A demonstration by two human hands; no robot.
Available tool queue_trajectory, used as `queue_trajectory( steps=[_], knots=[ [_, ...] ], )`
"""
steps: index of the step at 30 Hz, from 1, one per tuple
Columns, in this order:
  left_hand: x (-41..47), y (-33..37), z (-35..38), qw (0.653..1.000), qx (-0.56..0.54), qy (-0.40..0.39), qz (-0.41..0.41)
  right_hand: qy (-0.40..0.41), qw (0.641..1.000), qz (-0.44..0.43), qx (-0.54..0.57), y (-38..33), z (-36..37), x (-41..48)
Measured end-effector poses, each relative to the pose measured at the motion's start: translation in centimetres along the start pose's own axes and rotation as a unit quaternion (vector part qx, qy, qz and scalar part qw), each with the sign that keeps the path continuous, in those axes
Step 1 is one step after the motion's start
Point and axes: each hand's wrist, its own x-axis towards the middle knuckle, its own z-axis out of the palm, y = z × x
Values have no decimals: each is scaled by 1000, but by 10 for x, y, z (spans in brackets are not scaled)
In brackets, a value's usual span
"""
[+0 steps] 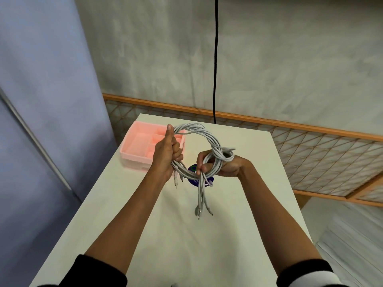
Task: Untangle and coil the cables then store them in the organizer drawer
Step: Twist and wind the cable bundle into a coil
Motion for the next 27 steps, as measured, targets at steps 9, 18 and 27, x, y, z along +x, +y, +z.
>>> queue_trajectory(
  steps=[9,18,27],
  knots=[
    [-3,-2,7,998,-28,20,45,-43,994,20,101,17,-10,-5],
    [-4,-5,7,995,9,52,89,196,958,-26,207,45,-11,-3],
    [-3,-10,6,992,-14,81,95,79,963,-77,244,53,-2,-22]
  ],
)
